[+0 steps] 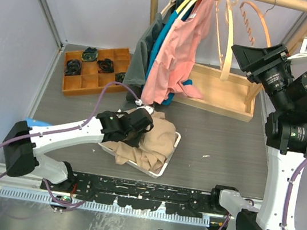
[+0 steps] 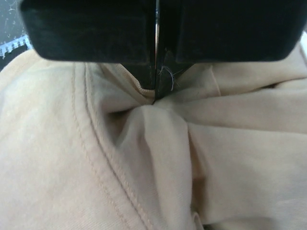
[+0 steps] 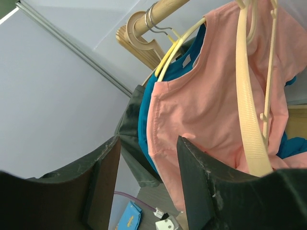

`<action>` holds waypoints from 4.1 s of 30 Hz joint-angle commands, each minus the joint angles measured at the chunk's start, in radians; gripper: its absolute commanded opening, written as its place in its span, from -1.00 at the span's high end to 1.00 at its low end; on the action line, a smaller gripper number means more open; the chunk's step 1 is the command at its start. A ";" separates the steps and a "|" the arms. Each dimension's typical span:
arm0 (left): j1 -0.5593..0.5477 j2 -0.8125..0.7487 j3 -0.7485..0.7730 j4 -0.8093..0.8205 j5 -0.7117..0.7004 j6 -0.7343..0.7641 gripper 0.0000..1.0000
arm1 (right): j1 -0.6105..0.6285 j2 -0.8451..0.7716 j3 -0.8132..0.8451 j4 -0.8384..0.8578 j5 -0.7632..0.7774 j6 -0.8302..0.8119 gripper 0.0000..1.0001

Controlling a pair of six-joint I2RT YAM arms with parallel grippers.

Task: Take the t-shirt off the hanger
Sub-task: Place the T-shirt in the bin.

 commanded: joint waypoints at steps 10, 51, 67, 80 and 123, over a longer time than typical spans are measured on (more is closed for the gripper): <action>-0.067 0.210 0.038 0.125 0.037 -0.024 1.00 | -0.005 -0.029 0.093 -0.056 0.041 -0.008 -0.11; -0.088 -0.252 0.407 -0.085 -0.134 -0.056 -0.68 | 0.191 0.387 0.394 0.102 0.010 0.076 -0.12; -0.089 -0.438 0.384 0.121 -0.237 0.071 -0.96 | 0.326 0.521 0.437 0.150 0.190 0.104 -0.08; -0.088 -0.441 0.376 0.155 -0.264 0.121 -0.96 | 0.382 0.658 0.584 0.090 0.346 0.105 -0.05; -0.087 -0.459 0.389 0.154 -0.298 0.204 -0.96 | 0.446 0.768 0.636 0.056 0.561 0.203 0.31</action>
